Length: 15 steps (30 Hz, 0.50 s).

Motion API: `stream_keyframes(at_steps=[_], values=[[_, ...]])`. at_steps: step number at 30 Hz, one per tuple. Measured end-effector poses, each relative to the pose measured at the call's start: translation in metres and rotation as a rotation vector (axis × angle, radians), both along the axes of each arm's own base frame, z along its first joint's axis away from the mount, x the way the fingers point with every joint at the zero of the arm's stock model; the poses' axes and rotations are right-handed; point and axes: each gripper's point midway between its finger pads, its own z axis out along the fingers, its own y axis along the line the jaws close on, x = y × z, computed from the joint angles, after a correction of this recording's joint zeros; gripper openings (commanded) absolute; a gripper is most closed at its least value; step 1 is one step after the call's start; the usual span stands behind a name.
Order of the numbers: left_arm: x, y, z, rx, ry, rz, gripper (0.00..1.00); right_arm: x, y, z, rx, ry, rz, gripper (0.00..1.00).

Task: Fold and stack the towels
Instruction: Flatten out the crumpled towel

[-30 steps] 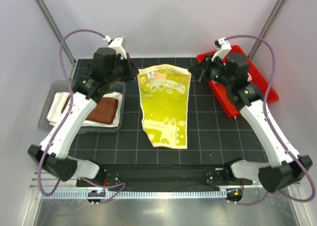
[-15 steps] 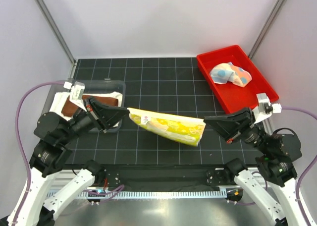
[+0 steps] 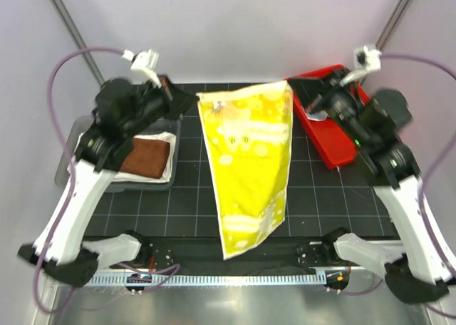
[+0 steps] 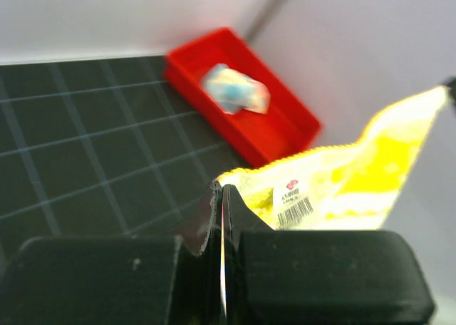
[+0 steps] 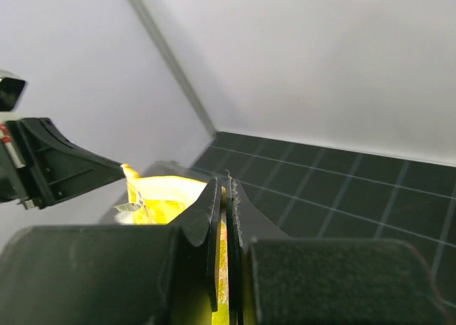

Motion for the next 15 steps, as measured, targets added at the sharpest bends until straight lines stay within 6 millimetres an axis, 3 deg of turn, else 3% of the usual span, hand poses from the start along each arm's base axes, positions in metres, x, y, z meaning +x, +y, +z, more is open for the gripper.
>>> stream_keyframes(at_steps=[3, 5, 8, 11, 15], values=[[0.079, 0.007, -0.023, 0.081, 0.052, 0.120, 0.00, 0.066, 0.002, -0.016, -0.093, 0.035, -0.071, 0.01], [0.132, 0.013, -0.064, 0.131, 0.126, 0.172, 0.00, 0.120, 0.002, -0.049, -0.143, 0.098, -0.094, 0.01], [0.189, 0.018, -0.134, 0.196, 0.230, 0.198, 0.00, 0.188, 0.012, -0.133, -0.217, 0.248, -0.058, 0.01], [0.231, 0.020, -0.201, 0.248, 0.317, 0.183, 0.00, 0.233, 0.024, -0.220, -0.265, 0.378, -0.006, 0.01], [0.278, 0.016, -0.249, 0.256, 0.351, 0.143, 0.00, 0.269, 0.033, -0.298, -0.287, 0.450, 0.050, 0.01]])
